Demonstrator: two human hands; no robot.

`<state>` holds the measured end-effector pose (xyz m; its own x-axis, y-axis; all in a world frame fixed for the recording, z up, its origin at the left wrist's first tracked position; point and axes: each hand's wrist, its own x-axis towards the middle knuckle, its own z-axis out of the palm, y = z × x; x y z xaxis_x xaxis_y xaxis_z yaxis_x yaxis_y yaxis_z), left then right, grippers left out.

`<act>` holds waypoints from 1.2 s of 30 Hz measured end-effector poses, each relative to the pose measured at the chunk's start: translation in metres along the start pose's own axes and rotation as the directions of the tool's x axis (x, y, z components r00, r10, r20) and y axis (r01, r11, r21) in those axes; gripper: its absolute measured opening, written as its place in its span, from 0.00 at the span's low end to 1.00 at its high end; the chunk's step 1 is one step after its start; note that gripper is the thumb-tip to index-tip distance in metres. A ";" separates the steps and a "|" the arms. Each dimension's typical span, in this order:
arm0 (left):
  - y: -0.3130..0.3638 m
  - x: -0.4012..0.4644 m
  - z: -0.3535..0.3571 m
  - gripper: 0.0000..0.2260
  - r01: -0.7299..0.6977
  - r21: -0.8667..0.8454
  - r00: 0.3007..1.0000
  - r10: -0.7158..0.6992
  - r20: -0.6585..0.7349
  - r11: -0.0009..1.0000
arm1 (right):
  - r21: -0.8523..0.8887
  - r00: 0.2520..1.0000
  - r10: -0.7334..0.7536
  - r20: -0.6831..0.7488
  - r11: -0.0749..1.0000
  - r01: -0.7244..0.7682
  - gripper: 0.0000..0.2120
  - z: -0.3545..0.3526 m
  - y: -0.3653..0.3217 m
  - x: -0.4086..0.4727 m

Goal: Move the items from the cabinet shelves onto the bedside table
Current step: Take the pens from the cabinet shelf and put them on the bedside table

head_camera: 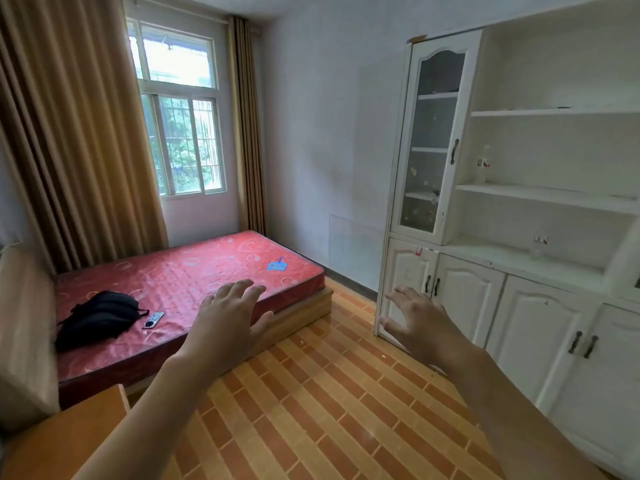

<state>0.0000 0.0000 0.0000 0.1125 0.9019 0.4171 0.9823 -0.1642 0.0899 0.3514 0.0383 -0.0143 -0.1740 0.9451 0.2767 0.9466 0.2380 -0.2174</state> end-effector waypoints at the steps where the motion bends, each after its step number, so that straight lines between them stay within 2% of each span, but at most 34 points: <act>1: 0.007 0.008 0.003 0.26 -0.006 -0.020 1.000 0.006 -0.005 1.000 | 0.011 1.000 0.003 0.002 1.000 -0.003 0.31 -0.003 0.009 0.006; 12: 0.117 0.129 0.053 0.25 -0.058 -0.050 0.995 0.054 -0.081 0.997 | -0.028 0.999 0.029 -0.023 0.999 -0.029 0.31 -0.034 0.147 0.077; 23: 0.241 0.226 0.101 0.24 -0.156 -0.130 0.987 0.149 -0.061 0.979 | -0.035 0.996 0.075 -0.051 0.996 -0.077 0.30 -0.069 0.284 0.103; 28: 0.287 0.264 0.129 0.25 -0.202 -0.134 0.979 0.203 -0.009 0.970 | -0.035 0.989 0.137 -0.063 0.990 -0.139 0.29 -0.073 0.334 0.102; 36: 0.347 0.330 0.177 0.27 -0.302 -0.176 0.952 0.307 -0.001 0.937 | -0.028 0.969 0.244 -0.048 0.969 -0.246 0.31 -0.067 0.412 0.117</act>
<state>0.4041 0.3112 0.0085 0.4086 0.8076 0.4253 0.8600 -0.4967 0.1169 0.7396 0.2319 -0.0092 0.0756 0.9628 0.2596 0.9676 -0.0079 -0.2524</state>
